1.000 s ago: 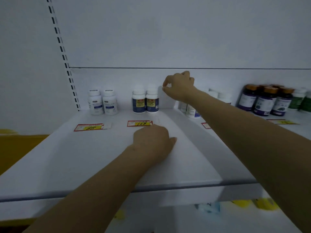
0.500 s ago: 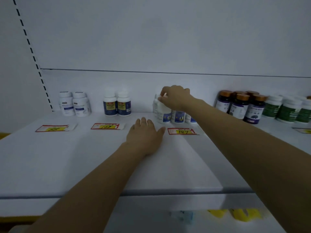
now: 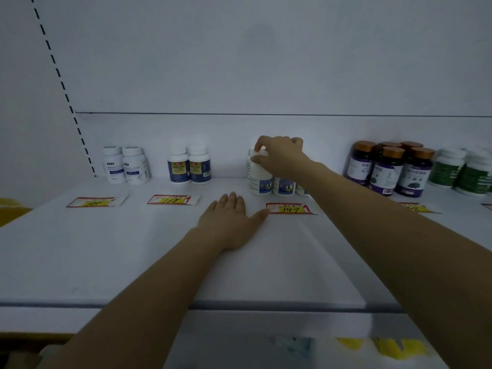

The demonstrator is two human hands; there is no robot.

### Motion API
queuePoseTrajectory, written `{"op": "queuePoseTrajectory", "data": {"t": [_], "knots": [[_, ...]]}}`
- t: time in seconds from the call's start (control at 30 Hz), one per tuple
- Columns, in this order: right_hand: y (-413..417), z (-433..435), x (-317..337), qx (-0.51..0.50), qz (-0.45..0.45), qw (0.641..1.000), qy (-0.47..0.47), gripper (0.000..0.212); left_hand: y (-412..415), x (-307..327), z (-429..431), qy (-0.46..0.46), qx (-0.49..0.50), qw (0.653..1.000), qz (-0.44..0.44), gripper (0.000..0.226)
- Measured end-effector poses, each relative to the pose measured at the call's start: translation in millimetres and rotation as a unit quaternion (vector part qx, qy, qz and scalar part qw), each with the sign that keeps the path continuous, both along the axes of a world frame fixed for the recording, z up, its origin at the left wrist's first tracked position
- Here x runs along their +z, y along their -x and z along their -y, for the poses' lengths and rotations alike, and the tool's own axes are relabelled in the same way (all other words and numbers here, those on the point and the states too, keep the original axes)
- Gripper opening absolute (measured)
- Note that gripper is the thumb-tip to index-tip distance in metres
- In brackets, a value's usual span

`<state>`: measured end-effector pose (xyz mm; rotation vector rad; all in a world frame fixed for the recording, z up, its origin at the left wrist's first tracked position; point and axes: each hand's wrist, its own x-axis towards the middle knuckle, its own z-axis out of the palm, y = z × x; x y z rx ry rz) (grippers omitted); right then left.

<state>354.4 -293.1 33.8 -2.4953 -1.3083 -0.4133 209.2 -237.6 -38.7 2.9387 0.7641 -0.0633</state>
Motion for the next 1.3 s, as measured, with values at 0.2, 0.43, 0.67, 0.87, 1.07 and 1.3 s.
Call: {"op": "queuePoseTrajectory", "data": {"t": [0.2,0.43,0.67,0.87,1.07,1.3], "knots": [[8,6,18,0.053,-0.061,0.99,-0.116,0.034,-4,14,4,0.051,0.028,0.996,0.075,0.073],[18,24,47,0.117,-0.161,0.95,-0.24,0.031,-17,50,2,0.348,0.056,0.863,0.361,0.063],[12,31,43,0.114,-0.212,0.936,-0.256,0.033,-22,55,1,0.362,0.014,0.846,0.391,0.046],[5,33,37,0.096,-0.231,0.939,-0.235,0.037,-21,52,3,0.419,0.021,0.826,0.377,0.034],[3,34,37,0.094,-0.229,0.942,-0.227,0.036,-20,53,4,0.431,0.015,0.823,0.37,0.028],[5,33,41,0.104,-0.217,0.946,-0.217,0.036,-20,54,6,0.413,0.025,0.83,0.375,0.048]]}}
